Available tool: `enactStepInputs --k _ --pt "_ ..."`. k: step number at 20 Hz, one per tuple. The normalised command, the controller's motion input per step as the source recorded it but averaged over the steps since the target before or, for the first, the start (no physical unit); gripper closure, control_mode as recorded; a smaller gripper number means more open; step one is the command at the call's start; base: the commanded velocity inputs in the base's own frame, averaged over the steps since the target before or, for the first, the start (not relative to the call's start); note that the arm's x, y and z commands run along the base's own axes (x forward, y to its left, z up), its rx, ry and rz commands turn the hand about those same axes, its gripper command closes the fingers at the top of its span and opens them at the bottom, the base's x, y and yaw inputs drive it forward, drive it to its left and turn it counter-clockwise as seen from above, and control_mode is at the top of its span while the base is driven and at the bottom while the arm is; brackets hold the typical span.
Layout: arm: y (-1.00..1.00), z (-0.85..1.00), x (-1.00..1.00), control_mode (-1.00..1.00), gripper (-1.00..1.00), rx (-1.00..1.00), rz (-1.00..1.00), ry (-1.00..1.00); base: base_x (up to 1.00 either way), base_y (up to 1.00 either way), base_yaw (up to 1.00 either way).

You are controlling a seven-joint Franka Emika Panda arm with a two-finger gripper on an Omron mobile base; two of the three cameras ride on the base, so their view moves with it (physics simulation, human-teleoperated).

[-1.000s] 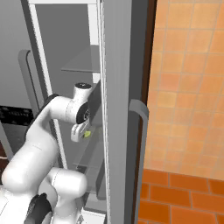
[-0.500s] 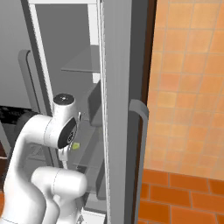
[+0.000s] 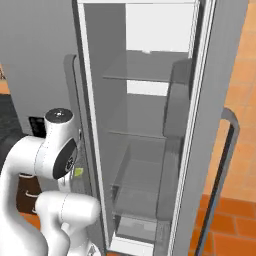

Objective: Grab a lemon wedge from the fridge and one ice cube from the ice bowl, and put them in the glass of lemonade.

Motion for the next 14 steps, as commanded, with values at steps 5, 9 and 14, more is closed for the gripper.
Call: enactStepInputs --k 5,9,14 --pt "0.00 0.00 0.00 1.00 1.00 0.00 0.00 0.00 0.02 1.00 0.00" --pt "0.00 0.00 0.00 1.00 1.00 0.00 0.00 0.00 0.10 1.00 0.00" --pt "0.00 0.00 0.00 1.00 1.00 0.00 0.00 0.00 0.30 1.00 -0.01"
